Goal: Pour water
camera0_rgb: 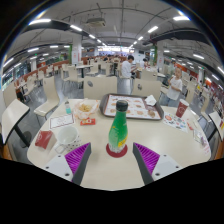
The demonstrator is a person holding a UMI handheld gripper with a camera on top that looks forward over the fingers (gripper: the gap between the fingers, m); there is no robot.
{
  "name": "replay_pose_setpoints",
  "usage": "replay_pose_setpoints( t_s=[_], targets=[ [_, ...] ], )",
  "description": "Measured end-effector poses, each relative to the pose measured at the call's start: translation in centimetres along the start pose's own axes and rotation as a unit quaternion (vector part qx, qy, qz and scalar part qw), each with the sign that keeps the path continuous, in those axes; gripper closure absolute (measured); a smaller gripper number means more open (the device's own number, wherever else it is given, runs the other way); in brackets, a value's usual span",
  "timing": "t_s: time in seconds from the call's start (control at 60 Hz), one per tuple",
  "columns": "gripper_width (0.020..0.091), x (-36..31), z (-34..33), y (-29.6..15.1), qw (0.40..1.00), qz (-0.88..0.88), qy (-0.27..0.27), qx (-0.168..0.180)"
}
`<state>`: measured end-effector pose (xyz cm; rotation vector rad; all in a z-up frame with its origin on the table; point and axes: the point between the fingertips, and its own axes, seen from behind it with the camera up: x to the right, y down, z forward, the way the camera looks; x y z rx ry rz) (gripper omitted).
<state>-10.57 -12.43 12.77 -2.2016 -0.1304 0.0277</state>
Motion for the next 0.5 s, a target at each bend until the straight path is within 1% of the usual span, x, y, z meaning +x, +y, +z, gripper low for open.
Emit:
replay_pose_setpoints(
  t_s=[0.1,0.25,0.45,0.5],
  targets=[
    [0.0260,-2.0,-3.6,-0.3,1.000,0.006,0.008,-0.018],
    [0.0260,-4.7,-6.9,-1.1,1.000,0.009,0.014,-0.026],
    [0.0260,-6.2,-8.5,-2.0,0.999,0.025,0.027,-0.027],
    [0.0258,-6.7,-8.6,-2.2,0.999,0.039,0.021,-0.023]
  ],
)
